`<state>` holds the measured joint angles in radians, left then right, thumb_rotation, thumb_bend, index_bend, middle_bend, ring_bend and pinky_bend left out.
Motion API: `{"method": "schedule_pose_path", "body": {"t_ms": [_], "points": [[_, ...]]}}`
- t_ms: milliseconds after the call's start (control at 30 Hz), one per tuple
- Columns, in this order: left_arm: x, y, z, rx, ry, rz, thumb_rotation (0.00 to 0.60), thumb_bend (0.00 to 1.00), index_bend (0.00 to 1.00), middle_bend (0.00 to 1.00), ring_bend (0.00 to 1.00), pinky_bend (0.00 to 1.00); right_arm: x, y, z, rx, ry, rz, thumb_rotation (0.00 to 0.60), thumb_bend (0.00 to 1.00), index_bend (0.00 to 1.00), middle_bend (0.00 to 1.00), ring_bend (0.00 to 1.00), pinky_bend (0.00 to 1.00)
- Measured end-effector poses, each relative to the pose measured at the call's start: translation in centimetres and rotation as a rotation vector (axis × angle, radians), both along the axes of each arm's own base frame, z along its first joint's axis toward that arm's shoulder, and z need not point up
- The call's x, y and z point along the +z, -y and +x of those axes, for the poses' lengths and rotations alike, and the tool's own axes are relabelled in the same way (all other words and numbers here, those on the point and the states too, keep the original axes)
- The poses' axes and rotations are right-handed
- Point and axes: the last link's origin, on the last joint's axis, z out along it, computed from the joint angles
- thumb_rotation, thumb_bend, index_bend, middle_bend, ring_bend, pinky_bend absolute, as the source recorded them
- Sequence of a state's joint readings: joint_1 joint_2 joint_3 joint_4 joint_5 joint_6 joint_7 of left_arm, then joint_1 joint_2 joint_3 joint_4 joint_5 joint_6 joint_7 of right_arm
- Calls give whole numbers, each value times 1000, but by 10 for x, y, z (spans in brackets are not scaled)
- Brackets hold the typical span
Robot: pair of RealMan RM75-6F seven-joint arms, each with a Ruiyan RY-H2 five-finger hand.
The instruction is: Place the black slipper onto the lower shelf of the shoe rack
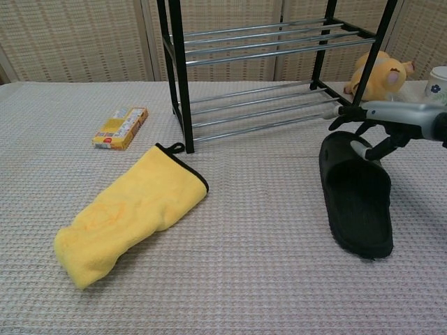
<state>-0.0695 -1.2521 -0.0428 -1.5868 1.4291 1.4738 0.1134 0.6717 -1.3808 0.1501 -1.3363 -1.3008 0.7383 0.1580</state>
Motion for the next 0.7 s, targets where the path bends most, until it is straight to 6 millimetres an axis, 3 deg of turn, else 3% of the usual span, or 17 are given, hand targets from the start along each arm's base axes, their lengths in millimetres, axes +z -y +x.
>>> {"method": "schedule_pose_path", "body": {"t_ms": [100, 233, 467, 700], "points": [[1, 1, -2, 7, -2, 0, 600, 289, 268, 98, 36, 239, 12, -12, 1, 88, -59, -28, 600, 130, 0, 105, 57, 150], [-1, 0, 2, -7, 2, -4, 600, 290, 268, 98, 36, 239, 28, -34, 3, 206, -125, -63, 600, 10, 0, 106, 57, 150], [-1, -3, 10, -32, 5, -2, 600, 290, 269, 98, 36, 239, 37, -71, -3, 403, -280, -10, 600, 0, 0, 106, 20, 150], [-1, -4, 17, -51, 21, -10, 600, 290, 270, 98, 36, 239, 32, -84, -13, 607, -479, 46, 600, 0, 0, 106, 3, 137]]}}
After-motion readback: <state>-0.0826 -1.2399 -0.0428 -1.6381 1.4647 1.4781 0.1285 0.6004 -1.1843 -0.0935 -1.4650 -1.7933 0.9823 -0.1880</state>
